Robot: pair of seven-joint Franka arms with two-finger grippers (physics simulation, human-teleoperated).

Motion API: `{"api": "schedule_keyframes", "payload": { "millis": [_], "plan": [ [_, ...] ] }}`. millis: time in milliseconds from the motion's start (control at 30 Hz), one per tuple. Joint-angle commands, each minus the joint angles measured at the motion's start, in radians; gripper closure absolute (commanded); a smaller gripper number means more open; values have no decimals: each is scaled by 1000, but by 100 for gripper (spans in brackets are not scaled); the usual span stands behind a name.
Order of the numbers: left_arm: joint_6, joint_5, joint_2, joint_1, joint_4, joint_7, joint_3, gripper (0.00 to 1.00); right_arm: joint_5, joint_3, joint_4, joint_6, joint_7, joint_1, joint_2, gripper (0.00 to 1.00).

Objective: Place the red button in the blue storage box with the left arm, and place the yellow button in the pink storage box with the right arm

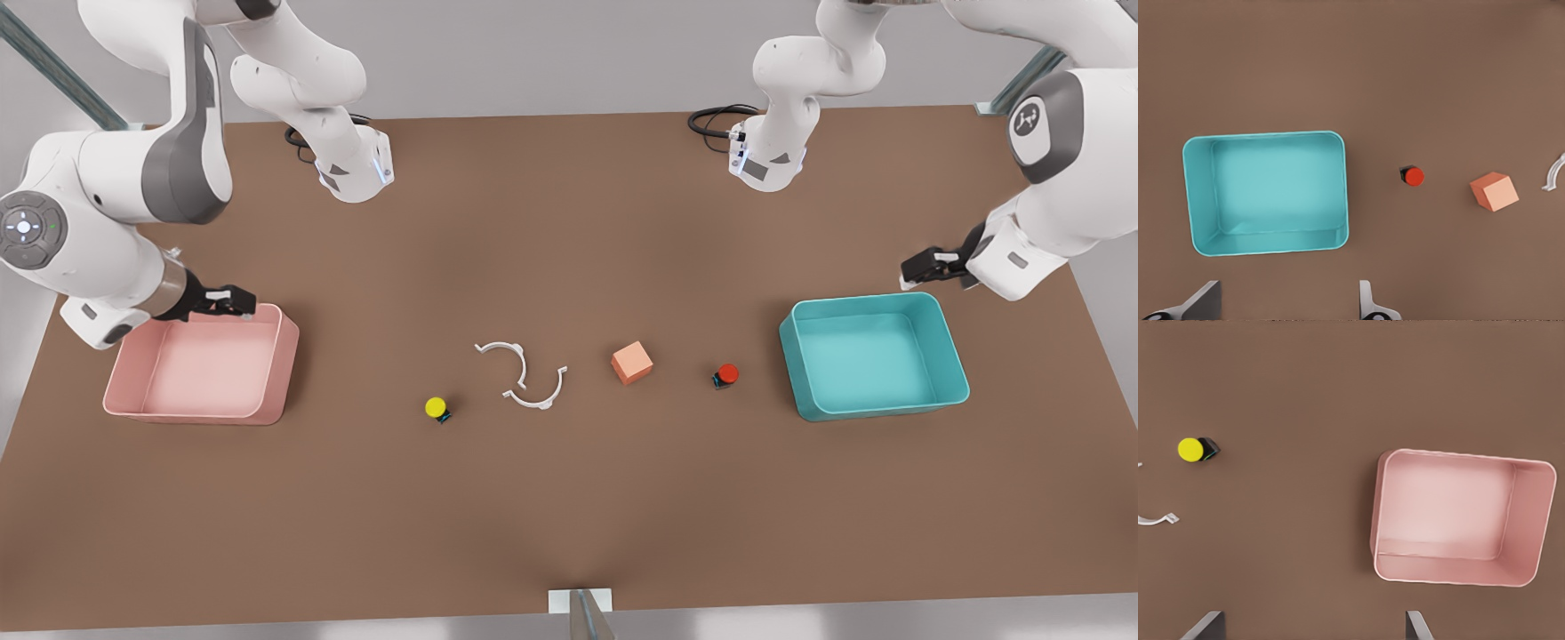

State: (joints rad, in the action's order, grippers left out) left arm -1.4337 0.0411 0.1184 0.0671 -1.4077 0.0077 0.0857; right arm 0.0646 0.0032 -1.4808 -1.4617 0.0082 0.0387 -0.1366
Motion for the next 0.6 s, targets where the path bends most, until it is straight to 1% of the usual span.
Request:
{"api": "schedule_keyframes", "payload": {
  "millis": [0,33,67,100,133,200,233,267,333,367,400,433,467,500,533,567],
  "plan": [
    [-76,-3,9,-6,1,5,0,0,0,0,0,-28,10,1,0,0],
    [-77,-6,15,16,1,-40,0,0,-3,0,0,-28,9,3,-20,0],
    [-83,-4,44,43,1,-191,0,0,-51,8,2,-32,10,4,-40,0],
    [-195,5,96,114,-7,-521,0,0,-57,18,2,-51,18,39,-63,0],
    [-257,3,145,171,-7,-696,0,0,-55,20,0,-60,64,75,-80,0],
    [-336,49,195,201,-11,-853,0,0,-58,20,0,-63,171,148,-121,0],
    [-356,75,216,201,-14,-877,0,0,-59,21,0,-87,194,177,-130,0],
    [-425,85,270,212,-17,-968,0,0,-60,21,0,-123,246,214,-150,0],
    [-511,106,325,237,-30,-1058,0,0,-88,21,2,-196,338,260,-196,0],
    [-571,106,336,246,-68,-1094,0,0,-170,21,2,-235,343,265,-233,0],
    [-669,108,328,246,-158,-1095,0,0,-181,21,0,-281,345,279,-267,0],
    [-729,108,328,246,-214,-1095,0,0,-177,21,0,-307,371,288,-294,0],
    [-783,128,322,249,-269,-1095,0,0,-146,21,0,-358,392,290,-331,0],
    [-795,134,307,273,-310,-1104,0,0,-106,21,0,-404,404,303,-363,0],
    [-861,134,279,290,-388,-1114,0,0,-100,21,0,-434,426,308,-386,0],
    [-949,134,256,301,-473,-1123,0,0,-28,21,2,-483,452,317,-417,0]
  ]
}}
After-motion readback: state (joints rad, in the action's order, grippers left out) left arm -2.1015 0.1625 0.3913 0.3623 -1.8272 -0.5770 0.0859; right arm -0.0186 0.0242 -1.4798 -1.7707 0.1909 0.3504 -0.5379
